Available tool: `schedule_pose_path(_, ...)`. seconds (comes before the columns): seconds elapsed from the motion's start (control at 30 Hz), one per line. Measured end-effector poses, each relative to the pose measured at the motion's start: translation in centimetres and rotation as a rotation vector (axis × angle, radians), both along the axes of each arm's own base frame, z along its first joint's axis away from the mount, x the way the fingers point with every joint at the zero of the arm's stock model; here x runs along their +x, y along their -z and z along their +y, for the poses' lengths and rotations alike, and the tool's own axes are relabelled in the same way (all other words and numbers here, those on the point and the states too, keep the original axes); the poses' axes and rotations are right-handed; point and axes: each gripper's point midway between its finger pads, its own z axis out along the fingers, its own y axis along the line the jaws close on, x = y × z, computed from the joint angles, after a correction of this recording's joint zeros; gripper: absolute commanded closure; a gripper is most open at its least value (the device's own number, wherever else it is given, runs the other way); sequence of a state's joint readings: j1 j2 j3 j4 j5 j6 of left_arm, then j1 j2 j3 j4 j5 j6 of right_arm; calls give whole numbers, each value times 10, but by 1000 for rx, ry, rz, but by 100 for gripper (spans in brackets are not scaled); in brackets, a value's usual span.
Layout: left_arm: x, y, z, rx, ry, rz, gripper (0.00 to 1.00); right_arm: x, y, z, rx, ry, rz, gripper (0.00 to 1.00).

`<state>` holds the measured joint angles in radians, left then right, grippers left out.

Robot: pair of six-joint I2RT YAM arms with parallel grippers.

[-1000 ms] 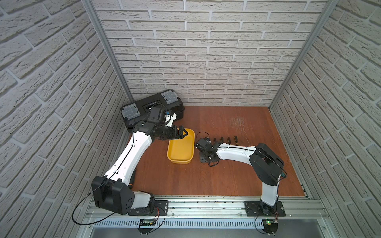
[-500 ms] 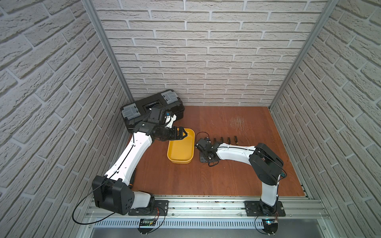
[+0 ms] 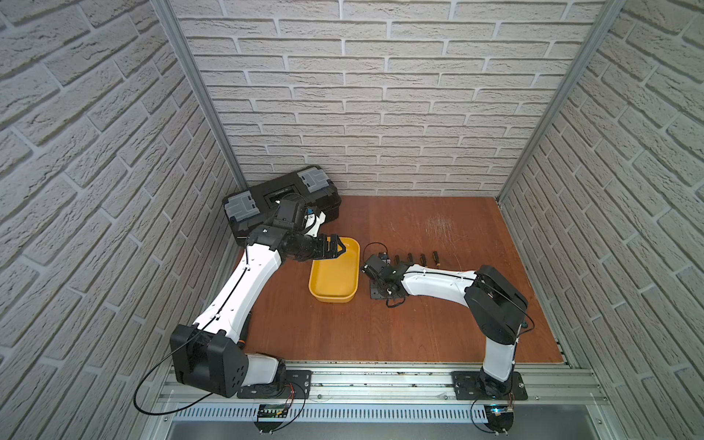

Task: Take the file tool out of the storage box
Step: Place the file tool at the center of the board, then reset both arms

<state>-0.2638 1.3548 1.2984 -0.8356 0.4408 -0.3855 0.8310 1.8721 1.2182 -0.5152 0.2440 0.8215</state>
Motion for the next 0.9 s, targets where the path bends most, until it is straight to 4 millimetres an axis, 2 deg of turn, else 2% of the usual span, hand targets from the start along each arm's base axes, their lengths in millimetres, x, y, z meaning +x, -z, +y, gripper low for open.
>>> schedule_pose_path(0.13,1,2,3,19,-12,-1,2,1,-32,-5,52,-24,-53,59)
schedule_pose_path(0.27,2,3,6,37,-23,-3,1,3,-65,-13,116,-47,-106,43)
schedule_pose_path(0.5,6,7,13,78,-46,-8,2,10,-111,-53,162,-71,-202,11)
schedule_pose_path(0.7,9,9,18,105,-70,-15,2,17,-163,-95,161,-83,-341,0)
schedule_pose_path(0.8,13,9,24,129,-102,-25,2,18,-174,-124,143,-60,-391,0)
schedule_pose_path(0.9,19,9,31,162,-132,-50,2,15,-171,-156,90,-20,-422,0)
